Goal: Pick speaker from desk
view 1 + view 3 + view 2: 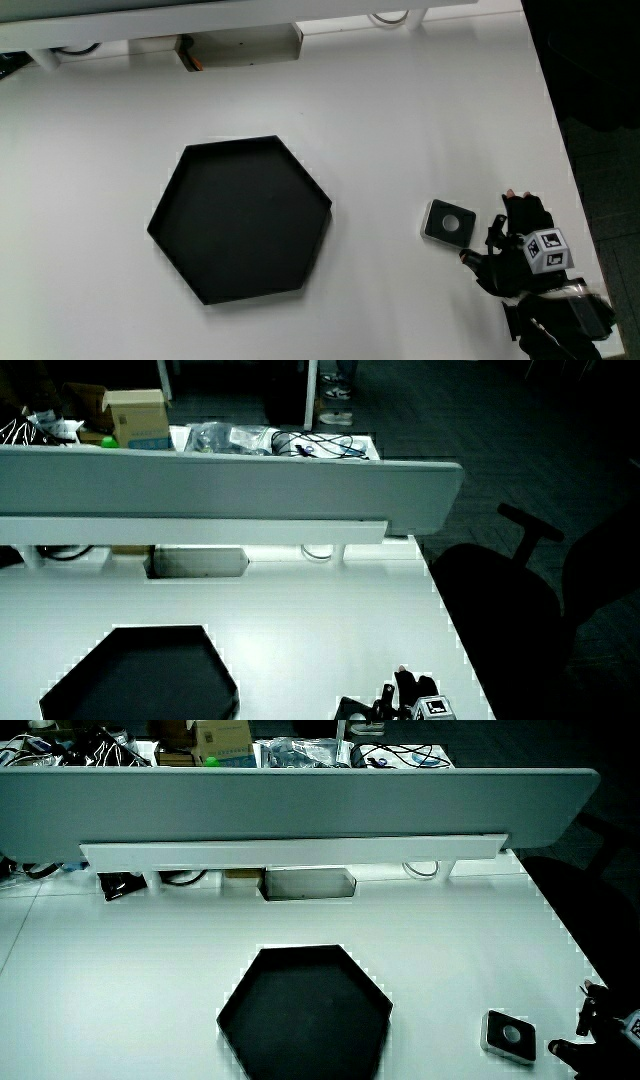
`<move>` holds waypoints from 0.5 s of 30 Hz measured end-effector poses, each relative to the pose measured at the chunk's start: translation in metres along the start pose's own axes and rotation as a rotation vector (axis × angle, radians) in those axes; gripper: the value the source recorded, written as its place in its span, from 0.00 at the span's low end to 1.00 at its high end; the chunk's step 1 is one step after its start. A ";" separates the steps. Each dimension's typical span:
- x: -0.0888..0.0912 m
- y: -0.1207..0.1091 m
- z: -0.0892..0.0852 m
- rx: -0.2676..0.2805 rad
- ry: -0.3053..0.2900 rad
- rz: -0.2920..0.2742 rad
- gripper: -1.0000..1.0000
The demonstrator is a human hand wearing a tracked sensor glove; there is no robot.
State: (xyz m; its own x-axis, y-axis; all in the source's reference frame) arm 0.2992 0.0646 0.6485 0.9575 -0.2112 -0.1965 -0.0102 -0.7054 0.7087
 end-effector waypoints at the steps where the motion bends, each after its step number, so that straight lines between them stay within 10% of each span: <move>1: -0.003 0.006 -0.001 -0.021 -0.018 -0.002 0.50; 15: -0.035 0.041 0.002 -0.294 -0.199 0.042 0.50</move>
State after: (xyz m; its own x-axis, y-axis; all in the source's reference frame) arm 0.2648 0.0415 0.6830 0.8826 -0.3841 -0.2710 0.0631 -0.4746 0.8780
